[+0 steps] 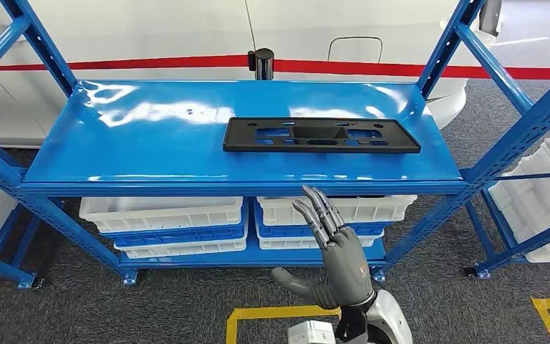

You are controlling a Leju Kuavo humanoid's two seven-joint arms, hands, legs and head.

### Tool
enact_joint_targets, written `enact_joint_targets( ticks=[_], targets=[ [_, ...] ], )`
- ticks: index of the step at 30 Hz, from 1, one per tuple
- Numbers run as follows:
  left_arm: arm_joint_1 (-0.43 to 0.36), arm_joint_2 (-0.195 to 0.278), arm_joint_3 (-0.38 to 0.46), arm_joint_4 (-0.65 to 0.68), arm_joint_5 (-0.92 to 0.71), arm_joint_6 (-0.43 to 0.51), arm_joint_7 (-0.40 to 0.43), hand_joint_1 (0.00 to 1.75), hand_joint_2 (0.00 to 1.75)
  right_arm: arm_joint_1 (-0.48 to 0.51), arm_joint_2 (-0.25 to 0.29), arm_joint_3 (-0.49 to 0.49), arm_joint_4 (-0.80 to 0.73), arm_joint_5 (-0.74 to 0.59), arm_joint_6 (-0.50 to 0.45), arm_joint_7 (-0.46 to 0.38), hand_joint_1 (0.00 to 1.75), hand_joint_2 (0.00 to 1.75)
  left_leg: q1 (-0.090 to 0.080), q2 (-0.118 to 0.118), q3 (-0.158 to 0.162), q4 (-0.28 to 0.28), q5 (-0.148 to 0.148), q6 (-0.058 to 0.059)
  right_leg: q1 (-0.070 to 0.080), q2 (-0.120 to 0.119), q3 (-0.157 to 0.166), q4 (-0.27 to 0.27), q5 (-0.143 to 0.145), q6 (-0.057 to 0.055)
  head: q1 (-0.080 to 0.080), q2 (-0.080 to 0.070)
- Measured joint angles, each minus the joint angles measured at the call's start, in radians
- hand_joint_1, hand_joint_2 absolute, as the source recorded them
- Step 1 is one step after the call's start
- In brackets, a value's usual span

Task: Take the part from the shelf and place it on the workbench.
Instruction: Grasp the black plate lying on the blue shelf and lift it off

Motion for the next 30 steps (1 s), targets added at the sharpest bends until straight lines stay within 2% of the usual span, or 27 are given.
enact_joint_targets(
  ticks=[2,5,8,12,17,30],
  targets=[
    [-0.004,-0.002,-0.007,0.002,-0.012,-0.012,0.001,0.00,0.00,-0.039,-0.005,0.005,0.020,0.046,0.008,0.049,0.00,1.75,0.000,0.000,0.000,0.000,0.000,0.000,0.000,0.000,0.000,0.000,0.000,0.000,0.000,0.000],
    [-0.011,-0.005,-0.027,0.004,-0.040,-0.043,-0.002,0.00,0.00,-0.153,-0.011,0.012,0.088,0.119,0.040,0.147,0.00,1.75,0.000,0.000,0.001,0.000,0.002,0.002,0.000,0.000,0.000,0.000,0.001,0.001,0.000,0.000],
    [-0.012,-0.006,-0.041,0.005,-0.048,-0.060,-0.006,0.00,0.00,-0.238,-0.003,0.014,0.142,0.106,0.073,0.175,0.00,1.75,0.000,-0.001,0.001,0.000,0.002,0.002,0.000,0.000,0.001,0.000,0.001,0.001,0.000,0.000],
    [-0.012,-0.006,-0.050,0.005,-0.053,-0.073,-0.006,0.00,0.00,-0.302,0.012,0.019,0.193,0.022,0.113,0.179,0.00,1.75,0.000,-0.002,0.000,0.000,0.002,0.002,0.001,-0.001,0.001,0.000,0.001,0.001,0.000,0.000],
    [-0.012,-0.007,-0.063,0.007,-0.059,-0.075,0.000,0.00,0.00,-0.331,0.022,0.028,0.236,-0.020,0.120,0.176,0.00,1.75,0.000,-0.002,0.000,0.000,0.002,0.001,0.001,-0.001,0.000,0.000,0.001,0.001,0.000,0.000],
    [-0.012,-0.008,-0.067,0.013,-0.060,-0.076,0.005,0.00,0.00,-0.339,0.031,0.034,0.276,-0.027,0.120,0.173,0.00,1.75,0.000,-0.002,0.000,0.000,0.002,0.002,0.001,-0.001,0.000,0.000,0.001,0.001,0.000,0.000]
  ],
)
